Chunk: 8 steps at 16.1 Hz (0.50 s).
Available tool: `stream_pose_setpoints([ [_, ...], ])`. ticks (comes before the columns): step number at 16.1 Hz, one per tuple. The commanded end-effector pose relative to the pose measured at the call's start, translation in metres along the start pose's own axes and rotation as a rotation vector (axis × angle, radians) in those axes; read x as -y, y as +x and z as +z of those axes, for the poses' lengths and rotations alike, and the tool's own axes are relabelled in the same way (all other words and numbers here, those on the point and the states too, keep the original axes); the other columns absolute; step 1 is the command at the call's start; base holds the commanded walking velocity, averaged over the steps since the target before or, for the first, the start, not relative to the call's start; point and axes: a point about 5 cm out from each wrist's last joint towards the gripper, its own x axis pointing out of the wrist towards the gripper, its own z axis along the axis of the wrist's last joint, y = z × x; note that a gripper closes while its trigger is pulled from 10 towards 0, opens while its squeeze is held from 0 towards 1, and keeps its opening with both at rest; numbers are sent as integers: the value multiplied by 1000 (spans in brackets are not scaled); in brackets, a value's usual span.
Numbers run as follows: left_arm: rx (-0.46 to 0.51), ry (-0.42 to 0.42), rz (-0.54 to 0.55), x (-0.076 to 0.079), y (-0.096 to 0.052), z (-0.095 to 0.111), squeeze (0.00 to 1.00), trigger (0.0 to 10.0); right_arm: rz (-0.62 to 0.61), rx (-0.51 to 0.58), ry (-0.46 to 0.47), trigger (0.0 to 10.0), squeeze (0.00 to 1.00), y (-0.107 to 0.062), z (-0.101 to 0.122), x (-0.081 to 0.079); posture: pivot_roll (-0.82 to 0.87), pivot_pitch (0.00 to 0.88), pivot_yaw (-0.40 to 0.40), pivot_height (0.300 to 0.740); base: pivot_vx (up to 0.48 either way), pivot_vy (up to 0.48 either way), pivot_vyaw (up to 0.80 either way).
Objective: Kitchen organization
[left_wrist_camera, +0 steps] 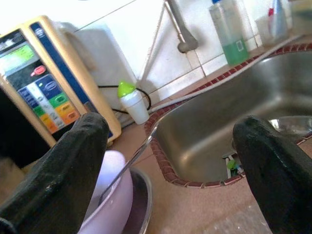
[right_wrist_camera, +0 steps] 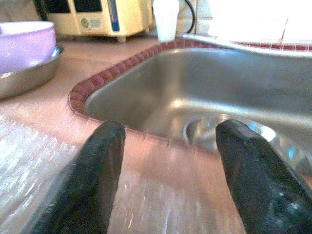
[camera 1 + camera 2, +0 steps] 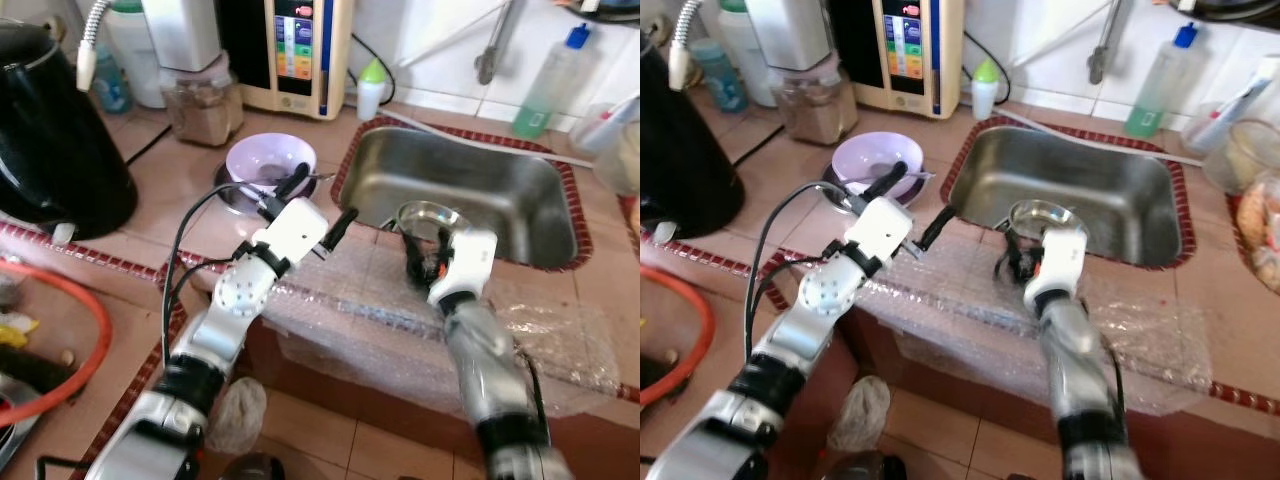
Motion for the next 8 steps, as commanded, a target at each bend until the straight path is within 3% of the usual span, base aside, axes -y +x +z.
stream_pose_setpoints([
  [1,7,46,-10,-1,5,1,949,10000,11,9,-4,10000,188,-6,6,-3,-113,0,64,740,0,0,0],
  [2,1,72,-1,-6,8,-1,537,10000,8,5,-4,10000,0,-17,7,-5,-138,0,72,740,0,0,0],
  [3,-12,65,17,-12,11,-4,0,10000,7,-2,-6,10000,0,-26,8,-8,-159,6,76,740,0,0,0],
  [4,-23,70,41,-19,15,-6,0,10000,2,-21,-3,10000,0,-36,11,-11,-175,12,80,740,0,0,0],
  [5,-50,66,69,-28,20,-9,0,0,5,-41,-1,10000,0,-46,13,-16,-188,17,85,740,0,0,0],
  [8,-74,79,74,-33,24,-13,0,0,24,-54,-10,10000,0,-51,17,-23,-198,22,87,740,0,0,0],
])
